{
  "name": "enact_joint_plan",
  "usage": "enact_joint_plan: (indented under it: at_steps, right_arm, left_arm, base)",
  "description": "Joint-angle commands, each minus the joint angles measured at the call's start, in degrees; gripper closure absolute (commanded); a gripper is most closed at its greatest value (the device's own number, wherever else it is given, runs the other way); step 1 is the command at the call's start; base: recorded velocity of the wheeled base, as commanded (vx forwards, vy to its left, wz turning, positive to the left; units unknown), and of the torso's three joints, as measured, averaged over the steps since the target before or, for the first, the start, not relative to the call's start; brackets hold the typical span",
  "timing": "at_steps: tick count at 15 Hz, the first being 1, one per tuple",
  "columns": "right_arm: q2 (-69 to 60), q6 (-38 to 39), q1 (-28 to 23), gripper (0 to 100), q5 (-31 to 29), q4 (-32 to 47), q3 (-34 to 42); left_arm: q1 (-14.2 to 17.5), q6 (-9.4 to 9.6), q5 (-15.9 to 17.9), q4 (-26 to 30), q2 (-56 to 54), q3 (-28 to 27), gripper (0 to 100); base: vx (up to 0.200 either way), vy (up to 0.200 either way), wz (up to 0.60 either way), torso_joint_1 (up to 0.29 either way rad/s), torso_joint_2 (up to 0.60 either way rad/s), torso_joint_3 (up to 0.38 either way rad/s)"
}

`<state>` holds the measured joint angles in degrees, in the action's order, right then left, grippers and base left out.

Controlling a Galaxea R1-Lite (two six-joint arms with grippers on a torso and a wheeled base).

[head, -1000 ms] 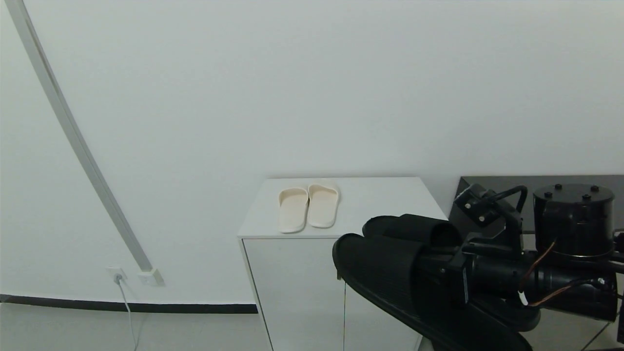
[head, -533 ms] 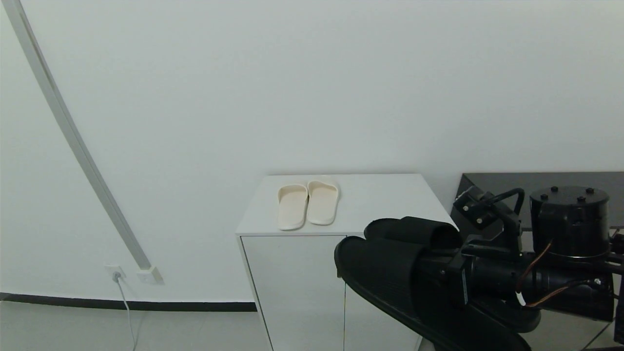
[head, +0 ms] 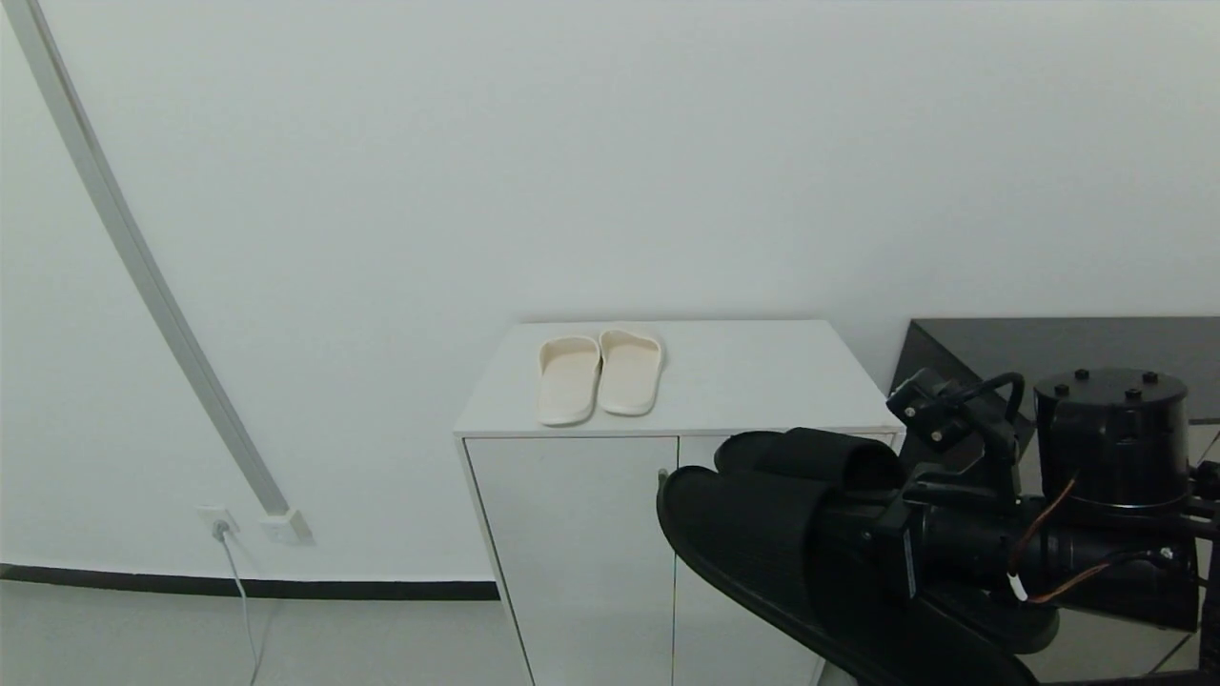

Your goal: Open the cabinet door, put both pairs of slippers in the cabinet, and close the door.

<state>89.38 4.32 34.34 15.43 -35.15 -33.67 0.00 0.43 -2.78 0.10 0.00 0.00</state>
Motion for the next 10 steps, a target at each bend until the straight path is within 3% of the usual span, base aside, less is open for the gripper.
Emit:
enact_joint_plan:
  at_steps: [1,10]
  right_arm:
    - [0.27,-0.01,0.38,100,0.04,0.08,0.18]
    - [0.97,-0.98,1.25,100,0.04,-0.27,2.03]
  left_arm:
    - [0.0,-0.08,-0.03,-0.01,0.0,0.0,0]
    - [0.0,0.1,0.14,-0.01,0.0,0.0,0]
  base:
    - [0.0,0.0,0.0,-0.163,0.38,0.217]
    - [0.0,0.0,0.0,-0.211,0.5,0.282]
